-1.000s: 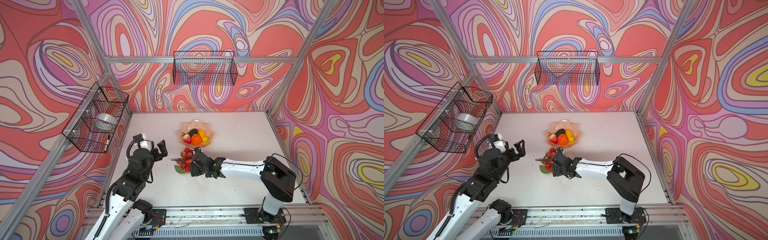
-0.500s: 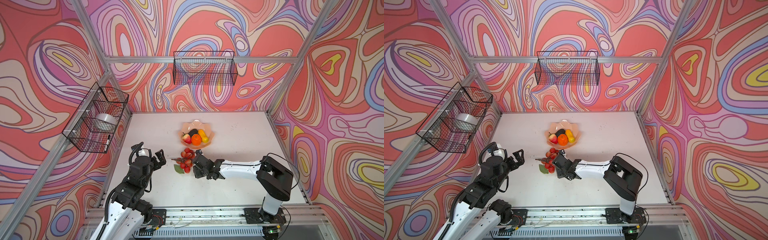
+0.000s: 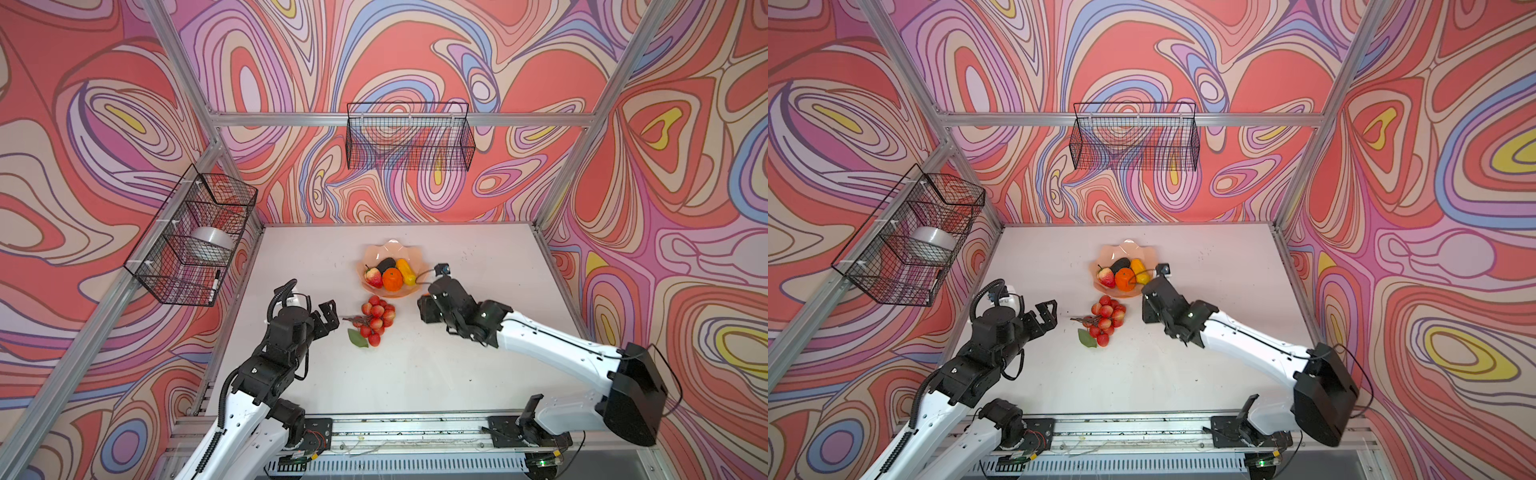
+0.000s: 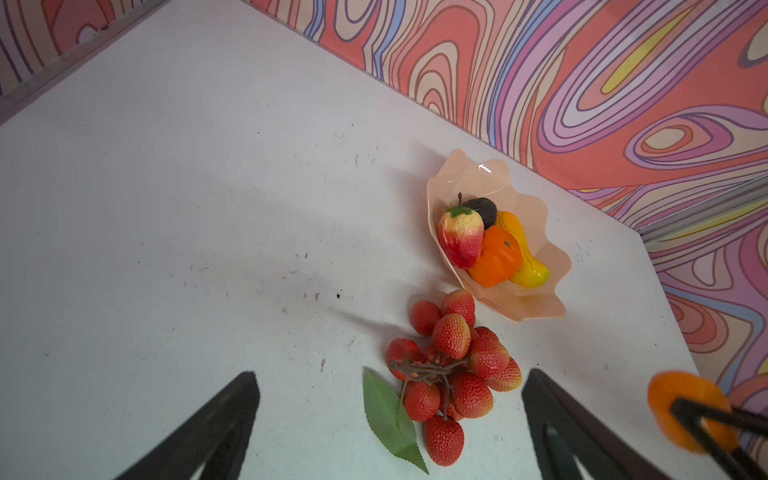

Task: Place and organize the fake fruits in the fruit bowl
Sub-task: 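Grasp the small tangerine with the right gripper while the left gripper withdraws, then place the tangerine into the bowl with the right gripper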

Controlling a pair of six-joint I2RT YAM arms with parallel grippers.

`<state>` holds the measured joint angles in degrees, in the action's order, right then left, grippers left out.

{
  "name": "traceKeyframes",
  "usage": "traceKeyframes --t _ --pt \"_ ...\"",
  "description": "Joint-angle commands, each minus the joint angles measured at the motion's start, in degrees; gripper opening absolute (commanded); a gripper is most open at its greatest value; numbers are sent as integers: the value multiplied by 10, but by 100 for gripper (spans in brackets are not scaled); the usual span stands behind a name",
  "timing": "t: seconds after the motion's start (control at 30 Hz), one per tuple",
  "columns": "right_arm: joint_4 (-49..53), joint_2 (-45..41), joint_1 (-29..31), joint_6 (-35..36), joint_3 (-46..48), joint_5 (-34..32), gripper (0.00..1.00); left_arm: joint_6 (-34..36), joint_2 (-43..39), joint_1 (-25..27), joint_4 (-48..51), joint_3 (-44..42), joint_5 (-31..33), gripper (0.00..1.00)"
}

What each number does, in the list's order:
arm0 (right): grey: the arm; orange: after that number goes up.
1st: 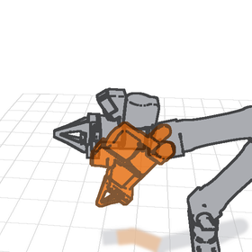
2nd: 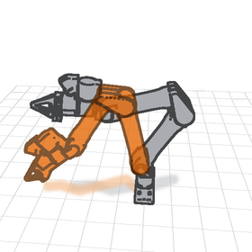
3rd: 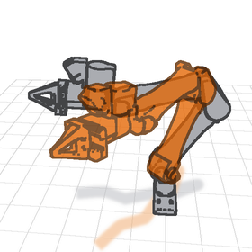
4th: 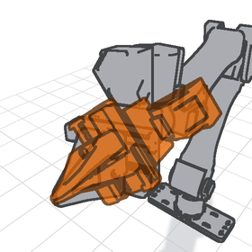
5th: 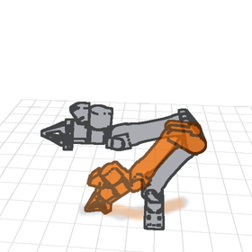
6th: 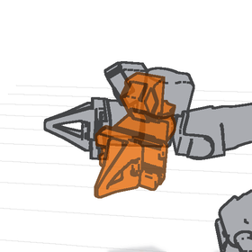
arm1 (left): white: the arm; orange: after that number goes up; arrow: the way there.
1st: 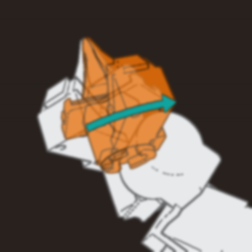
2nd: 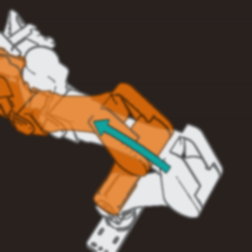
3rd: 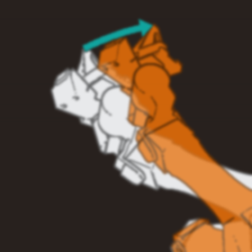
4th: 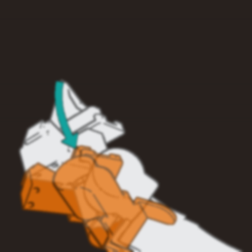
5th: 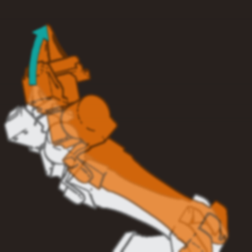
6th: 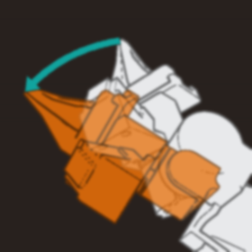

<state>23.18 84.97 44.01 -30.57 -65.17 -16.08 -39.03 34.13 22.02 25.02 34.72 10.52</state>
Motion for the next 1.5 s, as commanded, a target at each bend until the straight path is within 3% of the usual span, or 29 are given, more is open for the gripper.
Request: traceKeyframes --t 0.0,0.17,0.43,0.6,1.03,1.1,1.27,1.47 --pt "-7 111 -25 84 -114 30 37 3 -16 -3 -7 -5 -24 100" --pt "34 261 -52 168 -294 8 37 8 -27 -3 3 -5 -40 100" --pt "61 397 -99 192 -452 31 37 4 -36 -4 1 -13 -37 100" --pt "63 424 -134 171 -452 60 37 7 -30 -4 -1 -13 -37 100" --pt "44 437 -142 152 -393 84 43 10 -14 -4 -3 -10 -41 100" --pt "45 438 -143 150 -390 82 47 11 -17 -3 -2 -11 -39 100" --pt "56 441 -148 147 -398 84 68 11 -20 -4 3 -10 -36 100" --pt "54 393 -149 146 -384 89 75 13 -23 -3 6 -9 -34 100"
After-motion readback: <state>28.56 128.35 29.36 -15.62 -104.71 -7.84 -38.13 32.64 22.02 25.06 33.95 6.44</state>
